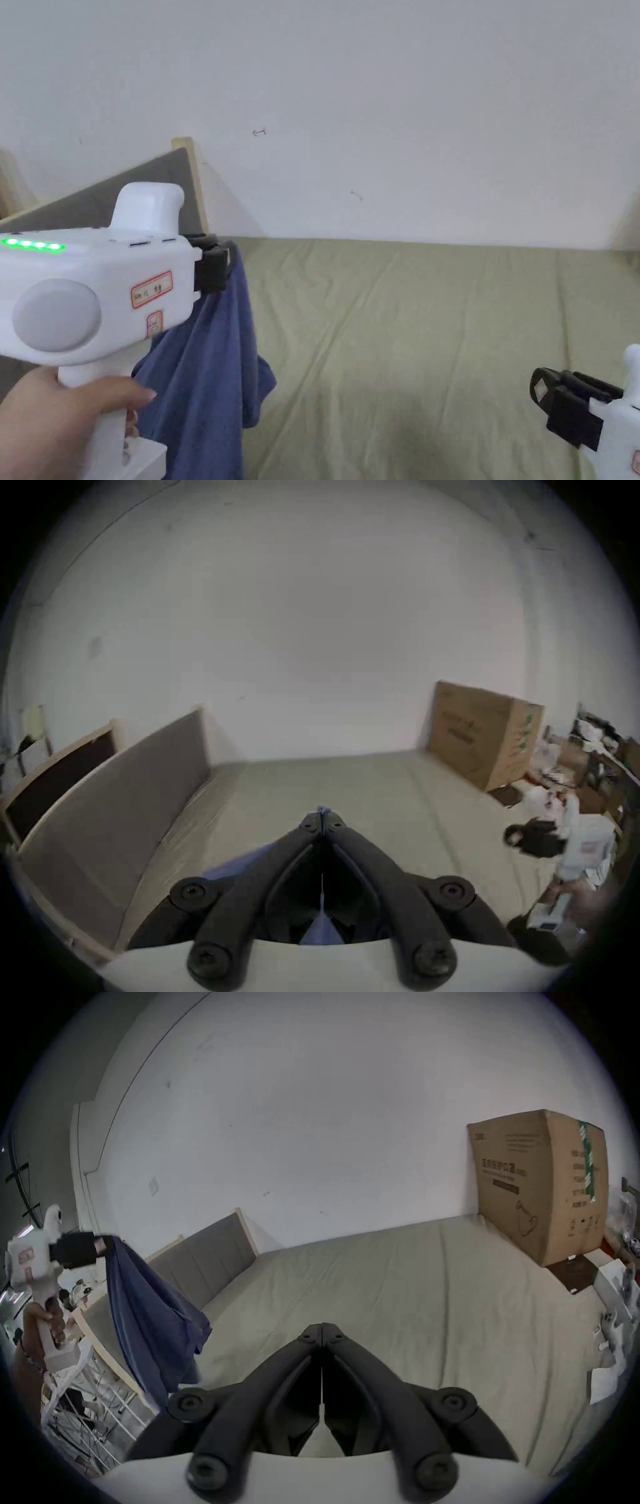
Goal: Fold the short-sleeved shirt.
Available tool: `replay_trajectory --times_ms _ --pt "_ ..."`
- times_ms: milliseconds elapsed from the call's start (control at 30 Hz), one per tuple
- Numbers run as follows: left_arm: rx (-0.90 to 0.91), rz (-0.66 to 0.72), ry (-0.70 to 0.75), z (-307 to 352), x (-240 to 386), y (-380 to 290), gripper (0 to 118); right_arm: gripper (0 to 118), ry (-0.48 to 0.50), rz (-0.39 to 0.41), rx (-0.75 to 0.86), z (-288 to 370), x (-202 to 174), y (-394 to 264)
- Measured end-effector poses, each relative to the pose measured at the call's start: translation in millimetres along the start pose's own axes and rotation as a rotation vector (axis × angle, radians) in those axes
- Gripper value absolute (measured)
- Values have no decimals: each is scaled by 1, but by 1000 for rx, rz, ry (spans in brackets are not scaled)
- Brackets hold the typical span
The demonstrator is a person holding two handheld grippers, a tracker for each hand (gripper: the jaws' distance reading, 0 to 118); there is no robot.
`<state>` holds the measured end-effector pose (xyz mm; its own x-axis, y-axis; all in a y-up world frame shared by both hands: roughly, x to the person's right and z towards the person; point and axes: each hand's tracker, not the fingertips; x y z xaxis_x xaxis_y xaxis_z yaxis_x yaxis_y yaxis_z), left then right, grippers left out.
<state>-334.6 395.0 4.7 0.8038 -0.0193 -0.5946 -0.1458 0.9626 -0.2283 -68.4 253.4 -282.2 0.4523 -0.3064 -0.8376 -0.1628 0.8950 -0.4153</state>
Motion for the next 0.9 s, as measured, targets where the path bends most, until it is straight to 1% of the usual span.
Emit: replay_trajectory --times_ms 133,267,333,433,567,667,733,767,800,833,867,900 --pt "34 -41 -181 -19 72 27 0 0 -55 1 40 29 21 8" --pt "-22 -123 -281 -58 138 26 0 0 -112 -25 78 53 46 13" --pt "-93 -128 -333 -83 162 13 0 0 -138 -40 89 63 58 13" --pt "-251 -143 -354 -134 195 -22 0 0 -179 -52 87 72 75 9" --pt "-532 -97 -397 -203 229 -97 0 0 -219 -79 63 77 96 -3" --pt "-693 -93 -385 -237 247 -149 0 0 -248 -109 30 75 109 -14" --pt "-798 -23 -398 -253 250 -178 0 0 -254 -131 11 74 115 -19" --pt "-872 29 -436 -261 249 -190 0 0 -257 -138 5 73 118 -22" --pt "-902 88 -489 -264 245 -199 9 0 -259 -144 1 72 120 -24" --pt "-907 128 -514 -261 243 -205 24 0 -261 -148 -2 72 121 -25" --pt "-904 147 -509 -261 239 -208 50 0 -261 -150 -5 71 121 -26" --pt "-891 173 -515 -261 234 -209 83 0 -261 -152 -7 71 122 -27"
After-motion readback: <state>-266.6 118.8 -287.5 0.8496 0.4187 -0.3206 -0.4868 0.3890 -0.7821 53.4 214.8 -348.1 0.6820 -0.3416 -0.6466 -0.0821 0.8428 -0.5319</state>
